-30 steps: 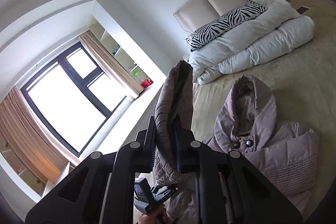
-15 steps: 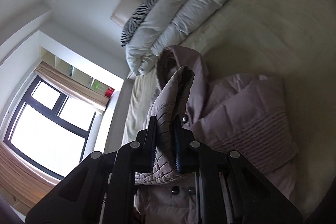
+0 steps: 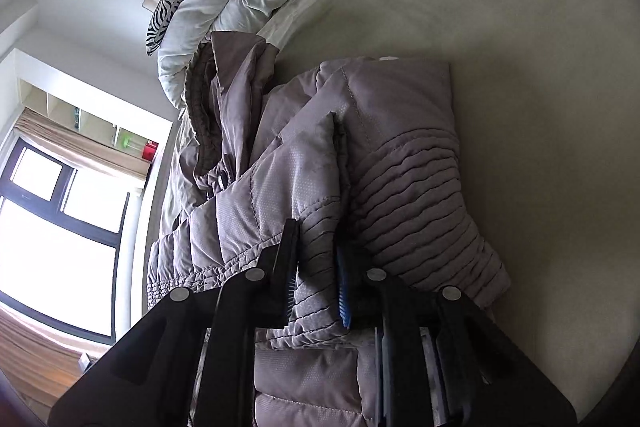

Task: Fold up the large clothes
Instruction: 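Grasp the coat hem with the right gripper and lift it toward the hood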

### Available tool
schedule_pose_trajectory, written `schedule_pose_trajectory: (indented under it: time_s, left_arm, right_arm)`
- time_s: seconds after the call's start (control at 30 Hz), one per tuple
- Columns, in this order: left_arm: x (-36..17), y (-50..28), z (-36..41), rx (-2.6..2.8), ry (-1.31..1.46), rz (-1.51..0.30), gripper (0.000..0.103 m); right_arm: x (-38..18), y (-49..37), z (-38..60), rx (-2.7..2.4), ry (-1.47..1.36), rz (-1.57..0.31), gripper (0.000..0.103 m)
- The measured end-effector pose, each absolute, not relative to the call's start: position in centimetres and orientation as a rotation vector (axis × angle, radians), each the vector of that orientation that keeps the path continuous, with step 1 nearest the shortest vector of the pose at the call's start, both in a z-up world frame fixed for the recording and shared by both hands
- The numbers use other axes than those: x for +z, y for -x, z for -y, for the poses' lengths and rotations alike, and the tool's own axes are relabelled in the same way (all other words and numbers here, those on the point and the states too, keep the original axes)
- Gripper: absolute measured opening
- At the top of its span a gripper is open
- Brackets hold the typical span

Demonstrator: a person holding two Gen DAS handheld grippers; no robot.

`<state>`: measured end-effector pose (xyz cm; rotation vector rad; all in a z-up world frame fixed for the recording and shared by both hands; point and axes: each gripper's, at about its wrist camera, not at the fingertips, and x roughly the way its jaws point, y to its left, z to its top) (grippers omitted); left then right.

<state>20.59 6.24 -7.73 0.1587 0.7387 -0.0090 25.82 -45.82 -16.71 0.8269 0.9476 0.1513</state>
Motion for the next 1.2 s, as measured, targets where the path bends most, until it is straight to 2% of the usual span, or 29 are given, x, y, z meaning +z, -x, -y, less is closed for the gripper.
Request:
schedule_pose_trajectory:
  time_s: [0.13, 0.23, 0.27, 0.3, 0.37, 0.57, 0.73, 0.93, 1.1, 1.2]
  left_arm:
    - [-4.0, -24.8, -4.4, 0.0, -0.188, -0.619, 0.082]
    - [-4.5, -29.9, -2.4, 0.004, -0.244, -0.648, 0.082]
    - [-5.5, -31.5, -1.9, 0.019, -0.269, -0.682, 0.081]
    - [-6.8, -32.8, -1.8, 0.032, -0.283, -0.733, 0.08]
    - [-9.8, -34.2, -2.2, 0.035, -0.267, -0.834, 0.066]
    - [-13.8, -33.4, -3.1, 0.029, -0.162, -0.876, 0.066]
    - [-14.7, -33.1, -3.3, 0.029, -0.141, -0.876, 0.067]
    - [-15.2, -32.6, -3.2, 0.039, -0.143, -0.841, 0.067]
    - [-15.4, -32.4, -3.2, 0.043, -0.139, -0.817, 0.067]
    - [-14.9, -32.4, -3.8, 0.022, -0.107, -0.838, 0.066]
  right_arm:
    - [-15.2, -25.5, 45.7, 0.125, -0.818, -0.943, 0.021]
    - [-14.1, -25.3, 45.4, 0.089, -0.779, -0.938, 0.029]
    - [-13.6, -25.1, 45.4, 0.076, -0.761, -0.936, 0.034]
    - [-13.2, -24.9, 45.5, 0.072, -0.746, -0.93, 0.053]
    - [-12.1, -24.3, 46.0, 0.057, -0.726, -0.904, 0.071]
    - [-7.6, -22.8, 45.5, 0.002, -0.597, -0.846, 0.071]
    - [-5.1, -24.1, 37.4, 0.11, -0.35, -0.802, 0.071]
    - [-10.3, -27.2, 33.1, 0.079, -0.239, -0.927, 0.071]
    - [-12.9, -26.0, 30.4, 0.063, 0.027, -0.874, 0.072]
    - [-13.5, -26.2, 29.7, 0.048, 0.085, -0.87, 0.072]
